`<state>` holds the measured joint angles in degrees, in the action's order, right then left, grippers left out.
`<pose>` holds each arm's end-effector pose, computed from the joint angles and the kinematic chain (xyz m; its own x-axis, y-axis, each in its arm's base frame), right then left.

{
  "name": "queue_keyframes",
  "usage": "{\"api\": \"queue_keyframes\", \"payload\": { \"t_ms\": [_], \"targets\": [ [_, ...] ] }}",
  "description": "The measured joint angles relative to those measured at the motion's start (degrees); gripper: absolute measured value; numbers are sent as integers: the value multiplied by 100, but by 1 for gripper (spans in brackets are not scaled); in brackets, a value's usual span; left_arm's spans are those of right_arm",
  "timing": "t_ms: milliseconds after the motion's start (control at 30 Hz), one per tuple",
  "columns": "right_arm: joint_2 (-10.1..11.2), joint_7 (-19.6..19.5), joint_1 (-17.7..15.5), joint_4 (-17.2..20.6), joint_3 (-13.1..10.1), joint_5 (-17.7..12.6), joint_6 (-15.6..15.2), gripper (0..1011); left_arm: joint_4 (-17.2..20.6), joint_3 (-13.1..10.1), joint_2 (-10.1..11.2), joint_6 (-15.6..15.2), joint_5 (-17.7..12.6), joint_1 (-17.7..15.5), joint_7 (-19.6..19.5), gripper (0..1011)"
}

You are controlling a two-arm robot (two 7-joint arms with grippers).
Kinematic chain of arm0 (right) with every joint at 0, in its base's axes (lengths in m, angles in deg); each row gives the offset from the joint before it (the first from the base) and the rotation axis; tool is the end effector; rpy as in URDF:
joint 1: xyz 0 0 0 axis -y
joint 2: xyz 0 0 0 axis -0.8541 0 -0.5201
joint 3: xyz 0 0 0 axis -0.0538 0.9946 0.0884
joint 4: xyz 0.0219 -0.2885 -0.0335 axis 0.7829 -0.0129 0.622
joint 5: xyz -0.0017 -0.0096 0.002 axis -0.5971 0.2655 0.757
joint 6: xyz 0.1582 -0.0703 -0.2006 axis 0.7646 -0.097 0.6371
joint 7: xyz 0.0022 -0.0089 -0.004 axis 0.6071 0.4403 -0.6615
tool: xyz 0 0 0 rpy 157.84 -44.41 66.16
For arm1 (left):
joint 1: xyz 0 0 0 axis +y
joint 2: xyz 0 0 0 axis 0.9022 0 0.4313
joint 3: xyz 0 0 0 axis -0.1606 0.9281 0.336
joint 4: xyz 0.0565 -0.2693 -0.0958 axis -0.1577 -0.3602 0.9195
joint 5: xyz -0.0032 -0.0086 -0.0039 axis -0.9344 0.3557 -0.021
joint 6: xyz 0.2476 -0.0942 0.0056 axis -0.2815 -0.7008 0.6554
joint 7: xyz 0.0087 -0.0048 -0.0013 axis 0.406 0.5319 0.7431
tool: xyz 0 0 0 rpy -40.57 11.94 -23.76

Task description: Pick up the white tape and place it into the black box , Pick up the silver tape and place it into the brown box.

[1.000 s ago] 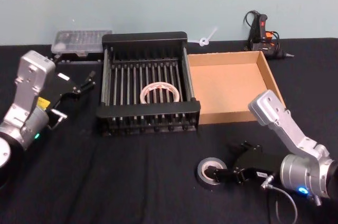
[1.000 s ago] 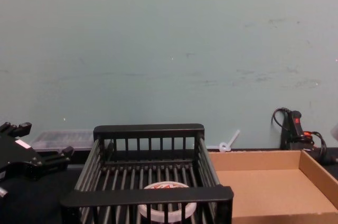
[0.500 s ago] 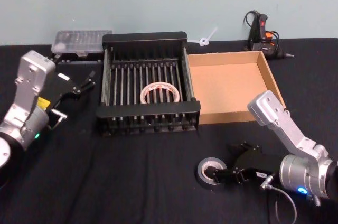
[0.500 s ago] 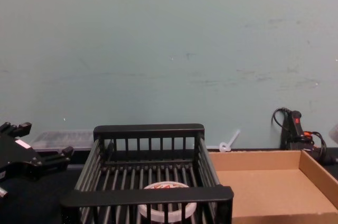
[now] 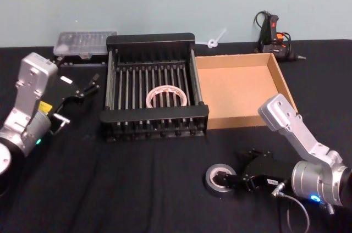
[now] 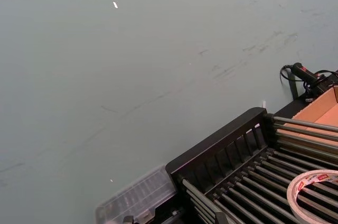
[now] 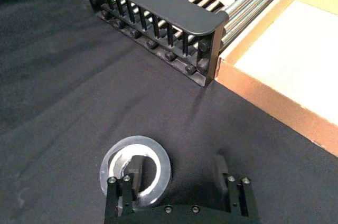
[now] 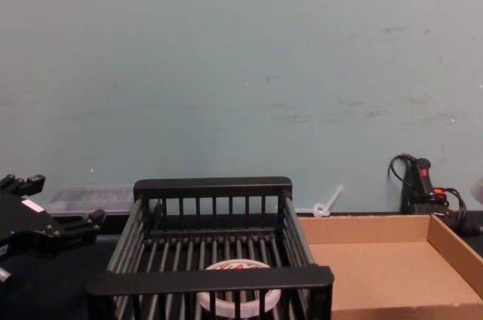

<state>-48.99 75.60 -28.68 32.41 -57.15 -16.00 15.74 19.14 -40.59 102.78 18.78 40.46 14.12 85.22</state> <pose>0.2652 -0.0442 -0.2660 0.7222 -0.6908 -0.0336 0.5394 0.5930 -0.5979 0.3168 0.0948 -0.2948 0.2923 0.8802 0.3738 -0.9552 0.2874 0.0703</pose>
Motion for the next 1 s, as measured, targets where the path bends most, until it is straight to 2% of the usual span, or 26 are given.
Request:
{"api": "queue_keyframes", "payload": {
  "t_ms": [67,200,233,367,433,567,733,800,1000],
  "targets": [
    [1,0,0,1,0,0,0,836,0,0,0,0,0,0,0,1001],
    [2,0,0,1,0,0,0,684,0,0,0,0,0,0,0,1001],
    [2,0,0,1,0,-1,0,684,0,0,0,0,0,0,0,1001],
    [2,0,0,1,0,-2,0,542,0,0,0,0,0,0,0,1001],
    [2,0,0,2,0,-2,0,504,0,0,0,0,0,0,0,1001],
    [2,0,0,2,0,-2,0,340,0,0,0,0,0,0,0,1001],
    [2,-1,0,2,0,-4,0,194,0,0,0,0,0,0,0,1001],
    [2,0,0,2,0,-5,0,158,0,0,0,0,0,0,0,1001],
    [2,0,0,2,0,-7,0,159,0,0,0,0,0,0,0,1001]
  ]
}}
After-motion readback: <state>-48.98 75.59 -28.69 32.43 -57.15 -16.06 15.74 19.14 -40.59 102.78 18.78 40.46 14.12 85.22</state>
